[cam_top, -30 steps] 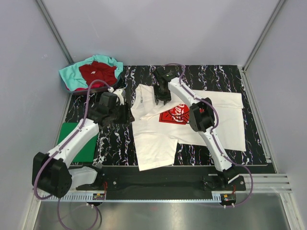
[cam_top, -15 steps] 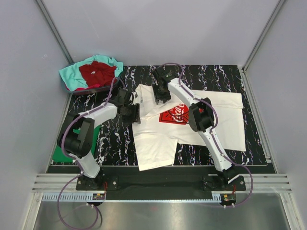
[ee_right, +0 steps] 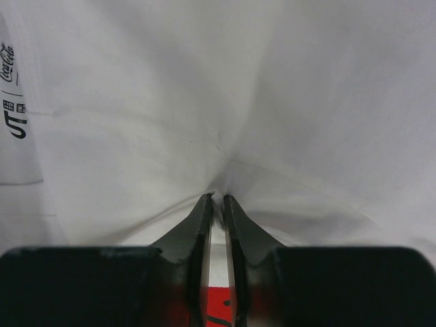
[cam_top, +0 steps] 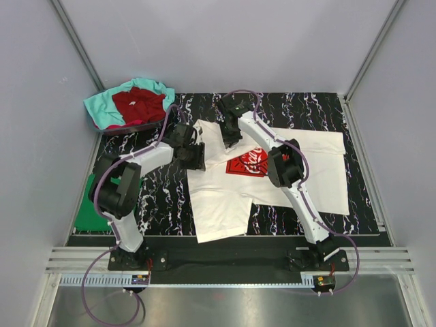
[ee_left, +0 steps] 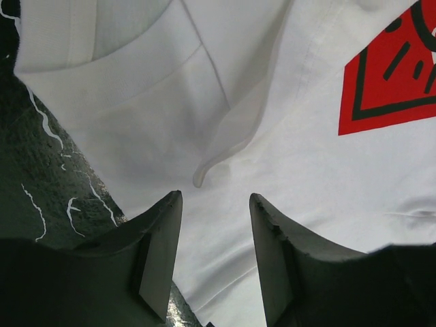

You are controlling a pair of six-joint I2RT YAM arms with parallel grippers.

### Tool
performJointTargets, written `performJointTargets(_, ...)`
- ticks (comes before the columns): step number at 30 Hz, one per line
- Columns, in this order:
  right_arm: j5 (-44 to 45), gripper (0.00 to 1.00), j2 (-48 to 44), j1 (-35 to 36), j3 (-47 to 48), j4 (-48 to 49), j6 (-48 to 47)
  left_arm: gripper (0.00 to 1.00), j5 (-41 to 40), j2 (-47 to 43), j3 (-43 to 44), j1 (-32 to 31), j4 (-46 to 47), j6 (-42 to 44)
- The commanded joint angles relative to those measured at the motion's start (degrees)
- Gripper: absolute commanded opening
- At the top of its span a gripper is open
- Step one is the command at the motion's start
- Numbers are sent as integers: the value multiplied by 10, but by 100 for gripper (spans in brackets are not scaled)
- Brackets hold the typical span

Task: Fold and stack the t-shirts
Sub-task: Fold the tshirt

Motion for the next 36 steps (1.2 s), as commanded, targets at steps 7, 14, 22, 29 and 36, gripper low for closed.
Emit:
performJointTargets(7, 1, 8, -46, 8, -6, 9, -2, 28, -22, 50, 75, -5, 17, 15)
performJointTargets(14, 19, 2, -88, 7, -39, 6, -3, 0, -12, 53, 96, -21, 6, 19)
performJointTargets(22, 32, 1, -151, 7, -108, 6, 4, 0, -34, 15, 90, -64, -25, 37)
performJointTargets(29, 31, 1, -238, 7, -246, 50, 4, 0, -32, -23, 53, -85, -29, 19)
performJointTargets(36, 10, 2, -285, 6, -340, 68, 17, 0, -17, -24, 50, -102, -35, 11)
